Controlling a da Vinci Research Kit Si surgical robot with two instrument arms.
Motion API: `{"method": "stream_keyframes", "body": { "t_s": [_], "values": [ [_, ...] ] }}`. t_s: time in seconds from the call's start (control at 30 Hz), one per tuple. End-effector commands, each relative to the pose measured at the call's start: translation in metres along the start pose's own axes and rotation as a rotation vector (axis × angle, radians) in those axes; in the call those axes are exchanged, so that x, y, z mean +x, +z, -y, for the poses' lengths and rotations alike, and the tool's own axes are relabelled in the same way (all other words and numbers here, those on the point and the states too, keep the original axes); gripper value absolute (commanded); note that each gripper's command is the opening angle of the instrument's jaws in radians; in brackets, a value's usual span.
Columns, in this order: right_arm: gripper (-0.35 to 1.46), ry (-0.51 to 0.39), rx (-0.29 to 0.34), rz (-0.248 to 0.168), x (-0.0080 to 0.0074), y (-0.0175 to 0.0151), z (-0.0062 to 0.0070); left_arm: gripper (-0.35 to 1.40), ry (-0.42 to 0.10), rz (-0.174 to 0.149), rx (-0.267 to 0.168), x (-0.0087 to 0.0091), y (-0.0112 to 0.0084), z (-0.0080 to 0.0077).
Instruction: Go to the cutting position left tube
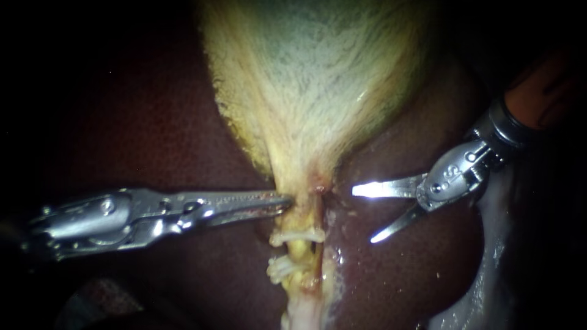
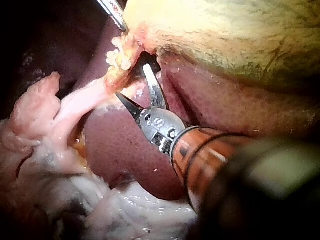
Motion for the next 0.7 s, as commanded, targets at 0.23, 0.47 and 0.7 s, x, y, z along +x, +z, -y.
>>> {"method": "stream_keyframes", "body": {
  "t_s": [0.23,0.47,0.7],
  "values": [
    [1.43,0.173,0.064,-0.032,-0.0001,0.0030,0.0023,-0.16,-0.004,0.000,-0.006,-0.0006,-0.0034,-0.0007],
    [1.43,0.439,0.152,-0.047,-0.0007,0.0074,0.0059,-0.16,-0.013,0.008,-0.031,-0.0015,-0.0068,-0.0017],
    [1.37,0.523,0.215,-0.043,-0.0010,0.0104,0.0072,-0.16,-0.016,0.011,-0.035,-0.0017,-0.0077,-0.0018]
  ]
}}
